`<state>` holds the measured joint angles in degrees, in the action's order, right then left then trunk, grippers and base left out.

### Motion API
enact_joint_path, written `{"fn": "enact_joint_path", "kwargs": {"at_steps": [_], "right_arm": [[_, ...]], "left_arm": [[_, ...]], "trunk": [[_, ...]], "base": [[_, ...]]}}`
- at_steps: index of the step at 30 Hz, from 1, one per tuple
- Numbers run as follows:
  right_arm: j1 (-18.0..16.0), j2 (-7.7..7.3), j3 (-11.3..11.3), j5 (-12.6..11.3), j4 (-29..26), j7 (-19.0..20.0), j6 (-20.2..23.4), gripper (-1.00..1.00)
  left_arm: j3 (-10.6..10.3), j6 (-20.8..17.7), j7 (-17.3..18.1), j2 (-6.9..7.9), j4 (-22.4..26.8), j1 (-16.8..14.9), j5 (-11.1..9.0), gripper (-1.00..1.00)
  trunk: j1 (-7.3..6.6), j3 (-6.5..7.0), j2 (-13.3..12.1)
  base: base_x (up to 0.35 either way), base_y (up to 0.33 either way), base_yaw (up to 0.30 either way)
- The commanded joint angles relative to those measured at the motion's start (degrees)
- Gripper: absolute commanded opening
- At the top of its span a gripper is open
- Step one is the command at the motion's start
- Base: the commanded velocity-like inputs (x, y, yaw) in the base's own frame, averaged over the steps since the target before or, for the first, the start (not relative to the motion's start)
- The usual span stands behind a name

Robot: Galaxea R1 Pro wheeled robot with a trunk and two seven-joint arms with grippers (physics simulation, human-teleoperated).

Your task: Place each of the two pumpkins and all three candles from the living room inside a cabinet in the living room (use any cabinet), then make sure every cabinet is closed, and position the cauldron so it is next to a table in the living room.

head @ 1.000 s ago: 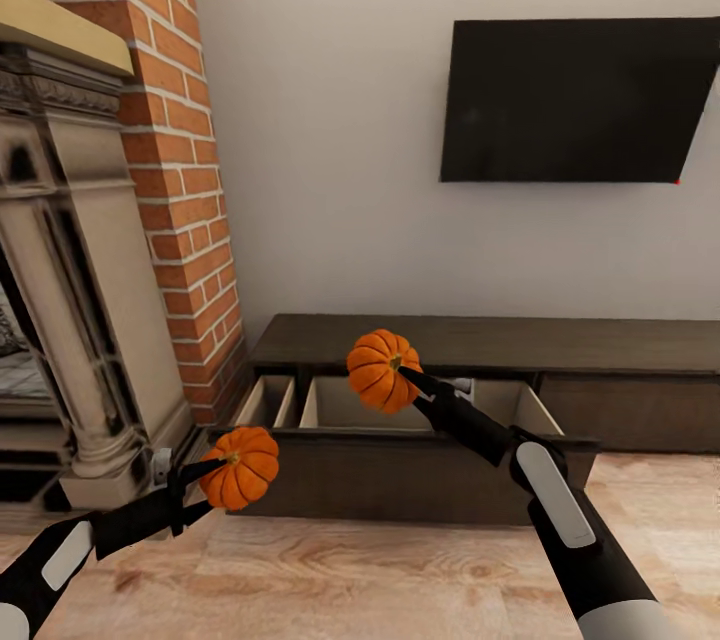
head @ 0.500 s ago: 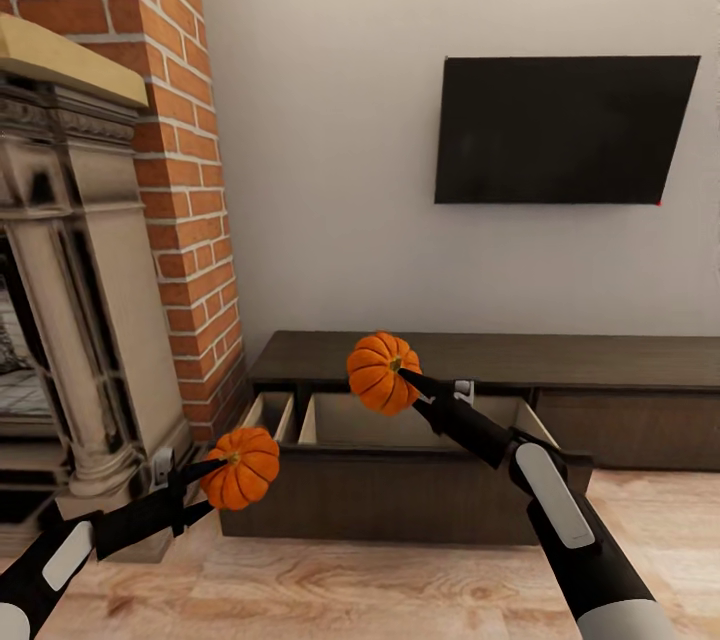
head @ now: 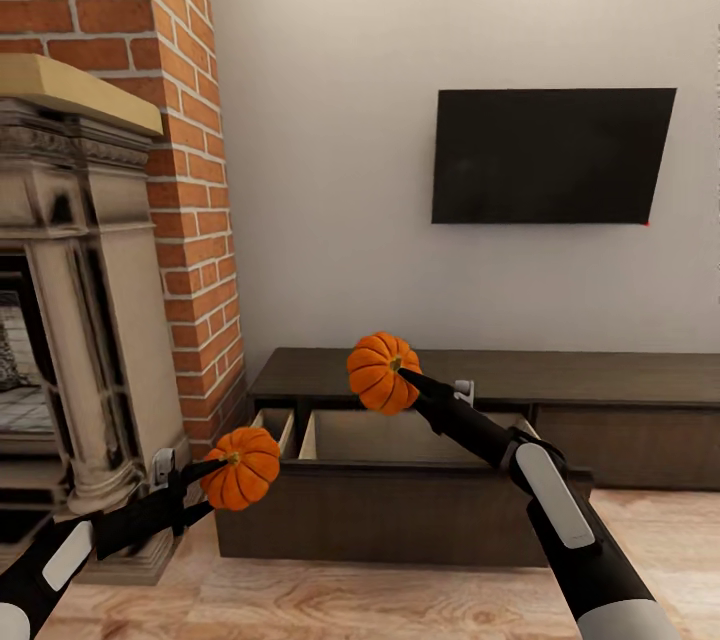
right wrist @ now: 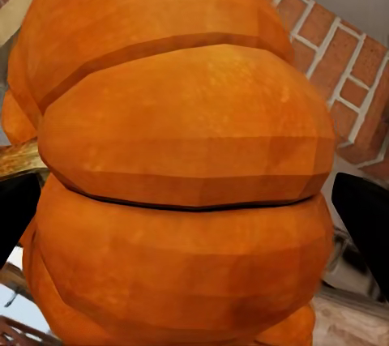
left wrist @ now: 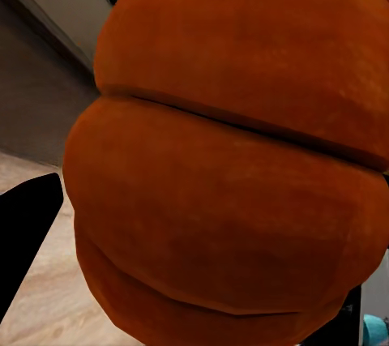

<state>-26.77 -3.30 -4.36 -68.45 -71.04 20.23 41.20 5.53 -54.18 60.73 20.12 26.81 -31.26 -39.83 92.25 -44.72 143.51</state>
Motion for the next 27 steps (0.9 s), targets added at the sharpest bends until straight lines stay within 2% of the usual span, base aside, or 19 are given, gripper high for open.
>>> {"fn": "enact_joint_path", "kwargs": {"at_steps": [1, 6, 13, 27], "right_arm": [[-0.04, -0.04, -0.04, 0.02, -0.18, -0.02, 0.1, -1.0], [-0.04, -0.09, 0.01, -0.02, -0.55, -0.02, 0.1, -1.0], [-0.04, -0.2, 2.95, -3.58, 0.09, -0.34, 0.37, -1.0], [-0.04, -0.02, 3.3, -3.91, 0.33, -0.54, 1.07, -1.0]], "left_arm": [[0.1, -0.14, 0.01, 0.0, 0.0, -0.03, 0.16, -1.0], [0.1, -0.14, 0.01, -0.05, 0.0, -0.03, 0.18, -1.0], [0.1, -0.14, 0.01, -0.07, 0.0, -0.03, 0.19, -1.0], [0.14, -0.14, 0.16, 0.07, 0.08, -0.03, -0.42, -1.0]], "trunk": [[-0.04, 0.16, 0.01], [-0.17, 1.22, -0.06], [-0.35, 2.21, -0.15], [-0.37, 1.13, -0.17]], "base": [[0.0, 0.0, 0.0], [0.0, 0.0, 0.0], [0.0, 0.0, 0.0], [0.0, 0.0, 0.022]]}}
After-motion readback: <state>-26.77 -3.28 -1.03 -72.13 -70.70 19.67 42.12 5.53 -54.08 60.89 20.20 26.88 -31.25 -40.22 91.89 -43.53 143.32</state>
